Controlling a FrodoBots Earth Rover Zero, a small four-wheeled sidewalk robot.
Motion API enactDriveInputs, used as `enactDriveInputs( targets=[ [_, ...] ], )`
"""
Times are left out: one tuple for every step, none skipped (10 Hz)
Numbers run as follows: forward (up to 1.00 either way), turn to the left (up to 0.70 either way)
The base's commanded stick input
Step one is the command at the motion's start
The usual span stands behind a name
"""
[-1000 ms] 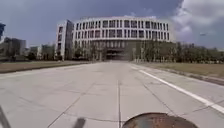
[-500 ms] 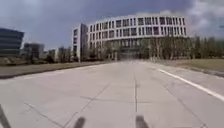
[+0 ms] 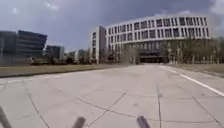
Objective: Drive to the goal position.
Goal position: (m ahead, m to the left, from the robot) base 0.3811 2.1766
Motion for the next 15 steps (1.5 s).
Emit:
enactDriveInputs(
  targets=[
    [0.7,0.35],
    [0.7,0.35],
    [0.7,0.35],
    [0.7,0.35],
    [0.7,0.35],
    [0.7,0.35],
    [0.7,0.35],
    [0.7,0.35],
    [0.7,0.35],
    [0.7,0.35],
    [0.7,0.35],
    [0.7,0.35],
    [0.7,0.35],
    [0.7,0.35],
    [0.7,0.35]
  ],
)
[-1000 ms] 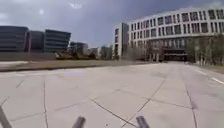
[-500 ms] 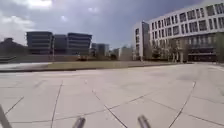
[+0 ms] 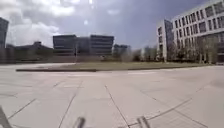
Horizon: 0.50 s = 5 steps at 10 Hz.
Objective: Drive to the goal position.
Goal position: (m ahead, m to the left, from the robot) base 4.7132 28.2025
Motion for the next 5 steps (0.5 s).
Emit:
enactDriveInputs(
  targets=[
    [0.7,0.35],
    [0.7,0.35],
    [0.7,0.35],
    [0.7,0.35],
    [0.7,0.35]
  ],
)
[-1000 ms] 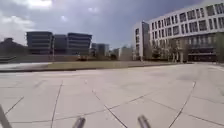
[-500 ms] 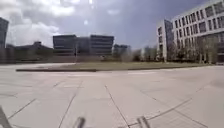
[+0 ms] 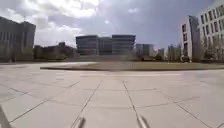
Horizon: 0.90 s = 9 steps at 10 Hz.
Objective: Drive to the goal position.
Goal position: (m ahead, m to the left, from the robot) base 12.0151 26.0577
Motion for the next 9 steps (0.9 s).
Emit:
enactDriveInputs(
  targets=[
    [0.7,0.35],
    [0.7,0.35],
    [0.7,0.35],
    [0.7,0.35],
    [0.7,0.35],
    [0.7,0.35],
    [0.7,0.35],
    [0.7,0.0],
    [0.7,0.0]
  ],
)
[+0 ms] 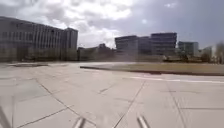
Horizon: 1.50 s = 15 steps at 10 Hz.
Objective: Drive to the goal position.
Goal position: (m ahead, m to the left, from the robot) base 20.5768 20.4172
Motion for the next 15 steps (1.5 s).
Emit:
enactDriveInputs(
  targets=[
    [0.7,0.0],
    [0.7,0.0],
    [0.7,0.0],
    [0.7,0.0],
    [0.7,0.01],
    [0.7,0.35],
    [0.7,0.35],
    [0.7,0.35],
    [0.7,0.35],
    [0.7,0.21],
    [0.7,0.0],
    [0.7,0.0],
    [0.7,0.0],
    [0.7,0.0],
    [0.7,0.0]
  ],
)
